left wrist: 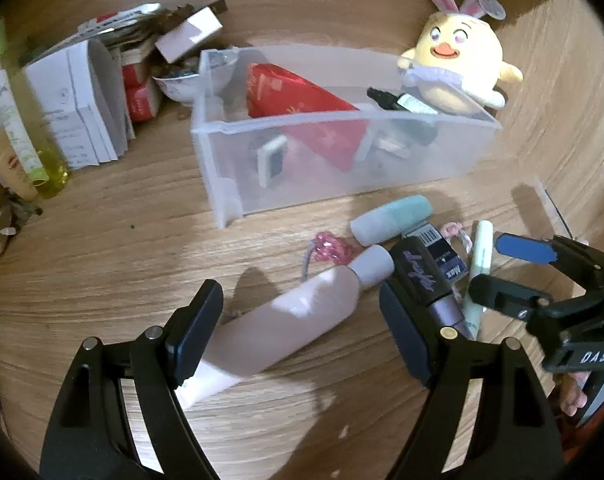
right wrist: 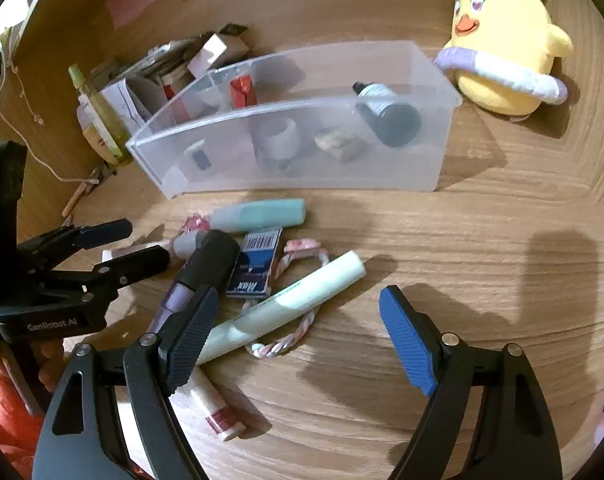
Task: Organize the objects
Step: 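Move both tools back toward the items in front of the box, then grasp the pale pink lotion tube with the left tool while the right tool grasps the mint-green pen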
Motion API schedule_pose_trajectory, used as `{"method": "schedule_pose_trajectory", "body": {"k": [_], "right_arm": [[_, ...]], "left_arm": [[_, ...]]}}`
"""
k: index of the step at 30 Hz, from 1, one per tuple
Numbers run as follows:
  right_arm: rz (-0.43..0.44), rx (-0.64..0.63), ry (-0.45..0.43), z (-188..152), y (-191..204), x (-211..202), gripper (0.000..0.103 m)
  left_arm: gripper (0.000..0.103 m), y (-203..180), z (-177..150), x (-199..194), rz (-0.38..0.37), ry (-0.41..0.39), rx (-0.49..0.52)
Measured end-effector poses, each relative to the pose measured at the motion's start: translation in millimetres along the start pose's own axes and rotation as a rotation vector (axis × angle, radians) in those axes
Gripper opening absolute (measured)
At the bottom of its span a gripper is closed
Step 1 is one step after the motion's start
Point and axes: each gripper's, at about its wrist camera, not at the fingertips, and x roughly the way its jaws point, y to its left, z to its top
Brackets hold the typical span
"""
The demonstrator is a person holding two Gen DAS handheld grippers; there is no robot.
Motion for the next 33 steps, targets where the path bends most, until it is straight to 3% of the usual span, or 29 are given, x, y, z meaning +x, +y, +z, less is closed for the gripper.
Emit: {"method": "schedule_pose_trajectory", "body": {"k": [4, 9, 12, 18, 27, 33], "right_arm": [[-0.046, -0.029, -0.002, -1, 6, 2, 0.068], [-0.042, -0.039, -0.004, -1, 6, 2, 0.045], [-0.038, -0.045, -0.015, -2, 5, -1, 0.038], [-0.067, -0.052, -0.039, -2, 0, -9, 0.025], [-0.123, -0.032, -0.065, -1, -19, -20, 0.022], [-0.155, 0.002, -0.074, 0, -38, -27, 0.022]], "left_arm": [[0.081, -5, -2, 5, -0.012, 0.015, 0.013], [0.081, -10, -3, 10, -0.023, 0.028, 0.024], [0.081, -11, -4, 11, -0.021, 0.019, 0.03], [0.063, -12, -3, 13, -0.027, 0.006, 0.052], [0.038, -8, 0, 12, -0.033, 0.001, 0.069], [0.029, 5, -1, 9, -0.039, -0.003, 0.028]]}}
